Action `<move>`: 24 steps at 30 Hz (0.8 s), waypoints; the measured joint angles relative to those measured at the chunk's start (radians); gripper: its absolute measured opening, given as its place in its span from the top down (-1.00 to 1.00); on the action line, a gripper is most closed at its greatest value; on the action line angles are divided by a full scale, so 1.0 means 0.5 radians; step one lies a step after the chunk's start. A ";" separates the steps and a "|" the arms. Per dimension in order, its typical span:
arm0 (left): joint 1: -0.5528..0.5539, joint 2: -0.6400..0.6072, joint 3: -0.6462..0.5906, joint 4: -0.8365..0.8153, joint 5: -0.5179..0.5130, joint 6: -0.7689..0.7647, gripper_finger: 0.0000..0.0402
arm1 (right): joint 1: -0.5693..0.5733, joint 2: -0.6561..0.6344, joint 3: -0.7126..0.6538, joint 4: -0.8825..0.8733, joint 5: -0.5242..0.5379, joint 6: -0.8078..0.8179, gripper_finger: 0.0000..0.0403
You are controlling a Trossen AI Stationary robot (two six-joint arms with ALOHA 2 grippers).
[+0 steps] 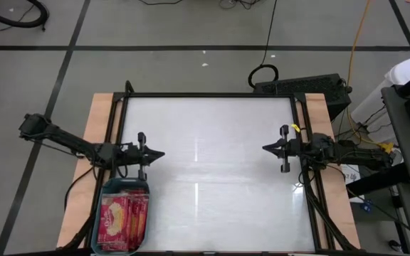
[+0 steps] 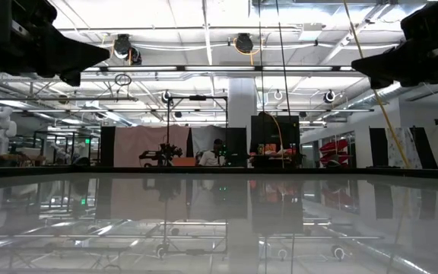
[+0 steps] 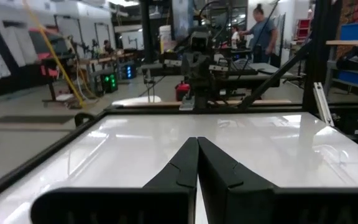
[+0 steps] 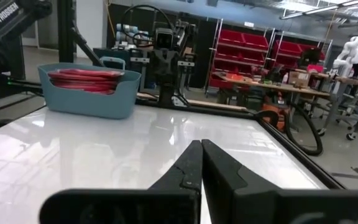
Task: Sort popcorn bags into baskets
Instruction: Return to Home Position
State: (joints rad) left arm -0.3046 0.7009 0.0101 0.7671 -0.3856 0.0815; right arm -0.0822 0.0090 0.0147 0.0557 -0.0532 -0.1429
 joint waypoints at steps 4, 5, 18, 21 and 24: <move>0.000 -0.098 0.000 -0.060 0.081 0.065 0.95 | 0.000 0.001 0.000 -0.001 0.000 0.000 1.00; 0.000 -0.127 0.000 -0.088 0.099 0.070 0.95 | 0.001 0.001 0.000 -0.002 0.000 0.000 1.00; 0.014 -0.789 0.000 -0.637 0.302 0.091 0.95 | 0.001 0.001 0.000 -0.002 0.000 0.000 1.00; 0.060 -0.925 0.000 -0.834 0.271 0.076 0.95 | 0.001 0.001 0.000 -0.002 0.000 0.000 1.00; 0.118 -1.056 0.000 -0.975 0.240 0.020 0.95 | 0.001 0.001 0.000 -0.002 0.000 0.000 1.00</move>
State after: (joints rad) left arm -0.2457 0.1728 0.0101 0.2796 -0.2657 0.0916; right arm -0.0818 0.0093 0.0147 0.0547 -0.0532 -0.1429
